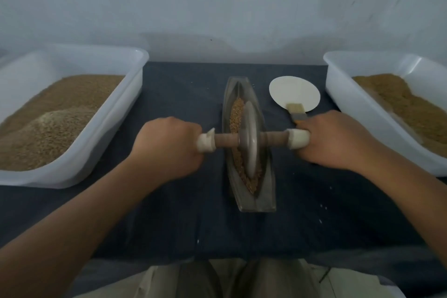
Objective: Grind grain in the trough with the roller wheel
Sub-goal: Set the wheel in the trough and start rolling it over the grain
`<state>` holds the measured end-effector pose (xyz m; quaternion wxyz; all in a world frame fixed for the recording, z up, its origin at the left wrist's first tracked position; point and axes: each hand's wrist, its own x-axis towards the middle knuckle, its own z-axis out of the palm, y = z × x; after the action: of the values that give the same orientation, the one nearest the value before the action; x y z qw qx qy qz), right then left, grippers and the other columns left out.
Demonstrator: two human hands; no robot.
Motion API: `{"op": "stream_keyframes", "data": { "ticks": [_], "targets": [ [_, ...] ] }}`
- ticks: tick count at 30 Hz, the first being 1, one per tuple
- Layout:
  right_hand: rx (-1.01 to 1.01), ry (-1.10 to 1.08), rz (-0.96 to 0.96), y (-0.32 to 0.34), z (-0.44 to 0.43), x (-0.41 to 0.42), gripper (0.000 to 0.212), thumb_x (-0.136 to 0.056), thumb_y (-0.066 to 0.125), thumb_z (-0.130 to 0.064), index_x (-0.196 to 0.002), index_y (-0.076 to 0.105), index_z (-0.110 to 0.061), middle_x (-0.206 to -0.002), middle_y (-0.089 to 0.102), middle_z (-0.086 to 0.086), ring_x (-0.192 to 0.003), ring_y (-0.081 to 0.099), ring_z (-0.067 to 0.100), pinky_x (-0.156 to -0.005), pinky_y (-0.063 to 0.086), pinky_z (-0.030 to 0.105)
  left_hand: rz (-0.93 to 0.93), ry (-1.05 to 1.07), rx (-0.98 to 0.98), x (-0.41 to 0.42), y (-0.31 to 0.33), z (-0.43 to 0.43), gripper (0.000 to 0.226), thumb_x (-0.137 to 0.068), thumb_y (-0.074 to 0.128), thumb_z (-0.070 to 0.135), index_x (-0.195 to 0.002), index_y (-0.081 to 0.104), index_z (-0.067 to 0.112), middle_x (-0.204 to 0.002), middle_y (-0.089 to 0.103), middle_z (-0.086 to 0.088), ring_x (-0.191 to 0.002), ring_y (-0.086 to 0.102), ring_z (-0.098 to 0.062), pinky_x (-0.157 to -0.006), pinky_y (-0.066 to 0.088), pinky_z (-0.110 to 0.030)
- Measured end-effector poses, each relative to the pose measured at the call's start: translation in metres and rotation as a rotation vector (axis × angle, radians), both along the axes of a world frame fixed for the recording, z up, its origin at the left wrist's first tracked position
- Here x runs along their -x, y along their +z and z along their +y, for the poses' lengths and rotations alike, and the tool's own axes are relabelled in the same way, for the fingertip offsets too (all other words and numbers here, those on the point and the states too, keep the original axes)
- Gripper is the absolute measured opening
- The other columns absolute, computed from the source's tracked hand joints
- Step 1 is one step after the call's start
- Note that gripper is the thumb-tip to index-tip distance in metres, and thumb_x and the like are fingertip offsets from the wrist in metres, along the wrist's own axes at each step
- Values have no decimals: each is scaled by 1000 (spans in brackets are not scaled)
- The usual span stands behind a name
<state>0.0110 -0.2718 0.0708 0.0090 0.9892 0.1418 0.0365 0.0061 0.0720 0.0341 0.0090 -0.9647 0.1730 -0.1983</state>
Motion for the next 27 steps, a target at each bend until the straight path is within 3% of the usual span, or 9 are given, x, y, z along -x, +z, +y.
{"op": "stream_keyframes", "data": {
  "ticks": [2, 4, 7, 11, 13, 16, 19, 24, 27],
  "targets": [
    [-61, 10, 15, -5, -4, 1, 33, -66, 47, -67, -65, 57, -36, -56, 56, -13, -56, 52, 2, -48, 36, 26, -86, -15, 3, 6, -3, 3, 43, -79, 58, 53, -55, 31, 30, -45, 33, 13, -35, 31, -8, -45, 15, -18],
    [-63, -40, -6, -12, 1, -18, 33, -71, 50, -68, -68, 57, -36, -61, 58, -12, -61, 55, 7, -51, 38, 28, -54, 28, 13, -15, -2, -3, 42, -83, 55, 53, -55, 36, 28, -49, 40, 12, -40, 42, -15, -46, 25, -21],
    [-76, -140, -105, -21, 14, -62, 40, -89, 55, -63, -69, 58, -29, -69, 61, -7, -67, 59, 19, -57, 44, 32, 59, 144, 10, -72, 15, -21, 36, -84, 57, 50, -61, 45, 24, -65, 55, 4, -64, 61, -29, -58, 43, -32],
    [-81, -201, -9, -17, 20, -82, 34, -92, 57, -57, -76, 60, -27, -86, 67, -2, -82, 62, 24, -75, 55, 39, 74, 150, -16, -91, 30, -31, 40, -85, 61, 54, -63, 49, 23, -65, 51, 4, -63, 56, -28, -59, 43, -32],
    [-66, -162, 25, -15, 14, -63, 30, -89, 58, -56, -77, 61, -30, -81, 66, -6, -78, 63, 21, -70, 55, 38, 97, 126, -22, -69, 24, -23, 38, -85, 57, 52, -62, 47, 24, -62, 48, 6, -58, 51, -24, -58, 41, -31],
    [-22, -22, -115, -9, 2, -16, 30, -77, 52, -64, -66, 56, -36, -56, 54, -11, -53, 52, 8, -47, 36, 27, 47, 62, 18, -15, -1, -4, 35, -77, 48, 56, -59, 42, 27, -54, 43, 11, -46, 41, -15, -48, 28, -25],
    [-37, 63, -138, -4, 3, -5, 34, -71, 45, -67, -61, 53, -35, -50, 50, -11, -47, 48, 6, -44, 33, 25, -28, 56, 59, 7, -20, 6, 39, -79, 50, 59, -55, 38, 30, -46, 38, 14, -39, 38, -10, -44, 19, -19],
    [-29, -108, -157, -10, 22, -64, 42, -94, 59, -55, -64, 57, -25, -64, 58, -6, -59, 51, 13, -52, 37, 30, 28, 174, 67, -69, -6, -13, 45, -86, 49, 62, -60, 50, 26, -57, 50, 10, -51, 52, -17, -49, 36, -27],
    [-81, -120, -214, -5, 27, -79, 36, -88, 66, -42, -62, 58, -19, -61, 57, -3, -57, 52, 17, -53, 45, 32, 135, 192, 85, -97, 12, -23, 31, -79, 58, 52, -64, 54, 25, -65, 54, 7, -60, 57, -22, -56, 44, -31]
  ]
}}
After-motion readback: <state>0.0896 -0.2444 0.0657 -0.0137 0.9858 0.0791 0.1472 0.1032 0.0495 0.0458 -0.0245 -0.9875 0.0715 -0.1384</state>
